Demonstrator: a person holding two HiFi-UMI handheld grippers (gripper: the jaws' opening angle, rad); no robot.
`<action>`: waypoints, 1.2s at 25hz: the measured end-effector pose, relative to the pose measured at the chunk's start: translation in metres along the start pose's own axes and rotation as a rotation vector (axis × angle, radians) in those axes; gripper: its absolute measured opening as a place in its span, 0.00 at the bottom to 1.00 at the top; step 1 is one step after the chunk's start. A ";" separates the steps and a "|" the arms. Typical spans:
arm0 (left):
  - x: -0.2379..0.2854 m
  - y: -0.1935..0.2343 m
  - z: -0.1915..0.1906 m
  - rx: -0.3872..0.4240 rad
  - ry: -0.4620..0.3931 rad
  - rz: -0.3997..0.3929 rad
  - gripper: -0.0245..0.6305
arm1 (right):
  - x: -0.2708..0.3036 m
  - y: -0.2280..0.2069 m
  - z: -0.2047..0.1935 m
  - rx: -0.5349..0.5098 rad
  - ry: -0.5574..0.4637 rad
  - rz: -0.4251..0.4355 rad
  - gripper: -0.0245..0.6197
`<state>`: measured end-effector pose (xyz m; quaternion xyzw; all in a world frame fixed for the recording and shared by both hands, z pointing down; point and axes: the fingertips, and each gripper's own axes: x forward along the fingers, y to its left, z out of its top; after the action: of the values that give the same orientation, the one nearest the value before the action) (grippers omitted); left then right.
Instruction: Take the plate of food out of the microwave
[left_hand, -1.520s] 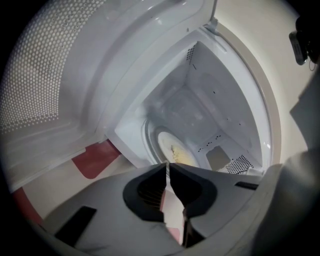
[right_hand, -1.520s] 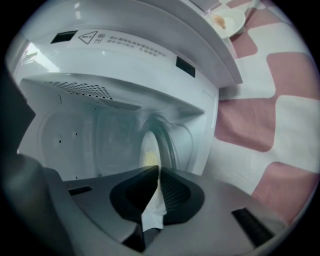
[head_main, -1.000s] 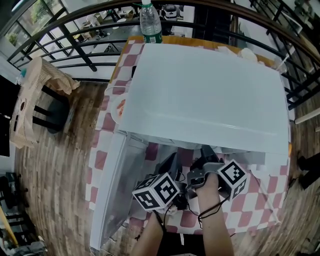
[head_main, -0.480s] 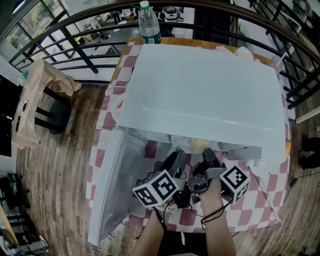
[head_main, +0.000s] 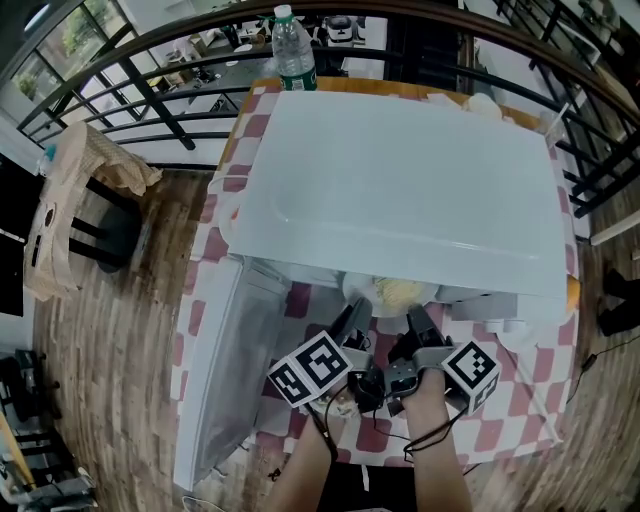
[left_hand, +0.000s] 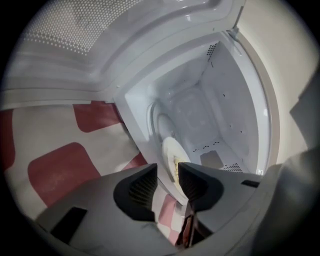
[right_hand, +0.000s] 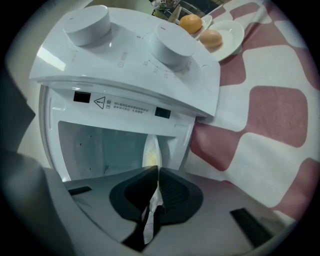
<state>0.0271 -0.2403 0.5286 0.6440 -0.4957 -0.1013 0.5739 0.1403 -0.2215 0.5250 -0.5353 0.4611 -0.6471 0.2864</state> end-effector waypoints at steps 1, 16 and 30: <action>0.001 0.001 -0.001 -0.005 0.003 -0.003 0.28 | 0.000 0.000 0.000 -0.002 0.003 -0.001 0.07; 0.006 -0.004 -0.006 -0.047 0.014 -0.076 0.12 | -0.004 -0.003 -0.002 -0.040 0.023 0.002 0.08; -0.028 -0.010 -0.017 0.007 -0.028 -0.101 0.14 | -0.034 -0.005 -0.015 -0.080 0.040 -0.001 0.08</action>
<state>0.0306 -0.2097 0.5132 0.6686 -0.4709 -0.1372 0.5589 0.1360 -0.1858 0.5150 -0.5335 0.4921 -0.6390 0.2549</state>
